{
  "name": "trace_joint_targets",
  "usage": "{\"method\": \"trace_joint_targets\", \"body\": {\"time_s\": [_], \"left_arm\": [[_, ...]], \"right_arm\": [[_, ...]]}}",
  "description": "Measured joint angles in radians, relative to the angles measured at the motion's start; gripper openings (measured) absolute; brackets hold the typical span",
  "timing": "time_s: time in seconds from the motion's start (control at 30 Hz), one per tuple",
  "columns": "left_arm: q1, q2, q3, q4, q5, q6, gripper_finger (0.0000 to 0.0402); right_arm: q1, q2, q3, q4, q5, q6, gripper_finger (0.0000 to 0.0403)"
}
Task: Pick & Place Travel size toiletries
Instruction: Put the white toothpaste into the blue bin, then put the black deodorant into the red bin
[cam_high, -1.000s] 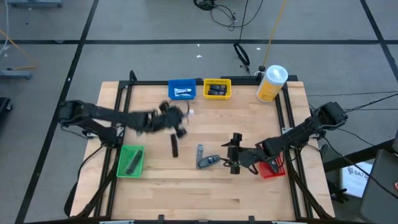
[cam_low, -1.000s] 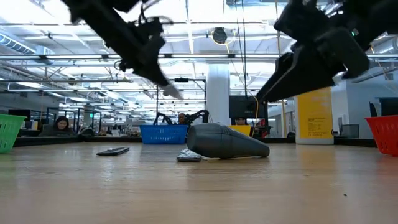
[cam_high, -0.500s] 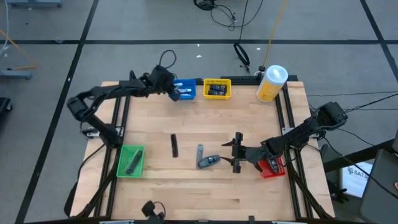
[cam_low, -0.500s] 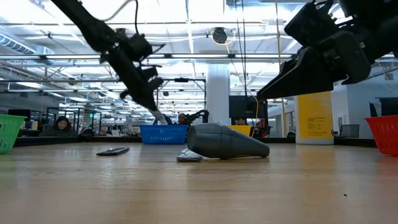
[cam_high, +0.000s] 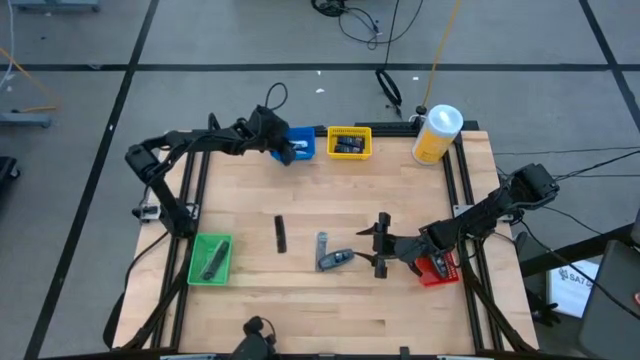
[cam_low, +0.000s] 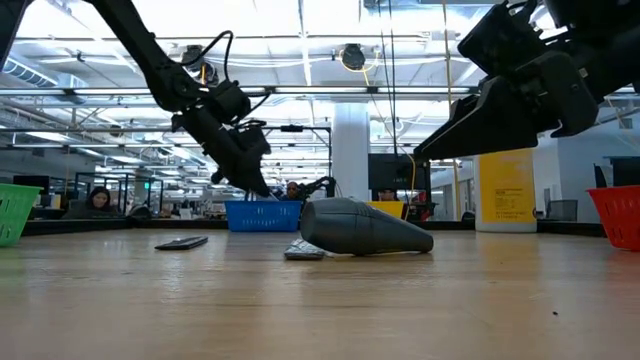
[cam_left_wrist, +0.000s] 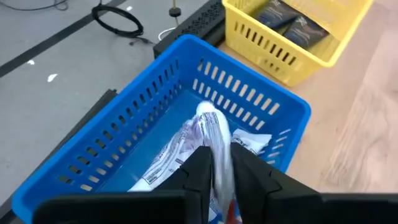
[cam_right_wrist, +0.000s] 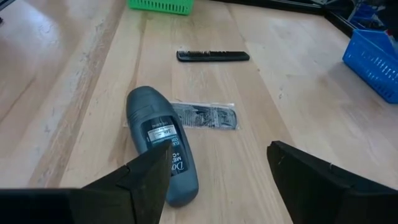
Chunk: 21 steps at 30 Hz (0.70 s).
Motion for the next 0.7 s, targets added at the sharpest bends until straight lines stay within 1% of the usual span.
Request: {"method": "trace_joint_targets", "body": {"time_s": [0.4, 0.53, 0.7], "left_arm": [[-0.011, -0.006, 0.000, -0.020, 0.008, 0.034, 0.0062], [-0.013, -0.068, 0.000, -0.028, 0.008, 0.027, 0.0063], [-0.065, -0.209, 0.000, -0.091, 0.007, 0.038, 0.0062]], "right_arm": [[0.000, 0.000, 0.000, 0.000, -0.001, 0.000, 0.0254], [0.000, 0.000, 0.000, 0.000, 0.001, 0.000, 0.0254], [0.000, 0.000, 0.000, 0.000, -0.001, 0.000, 0.0254]]}}
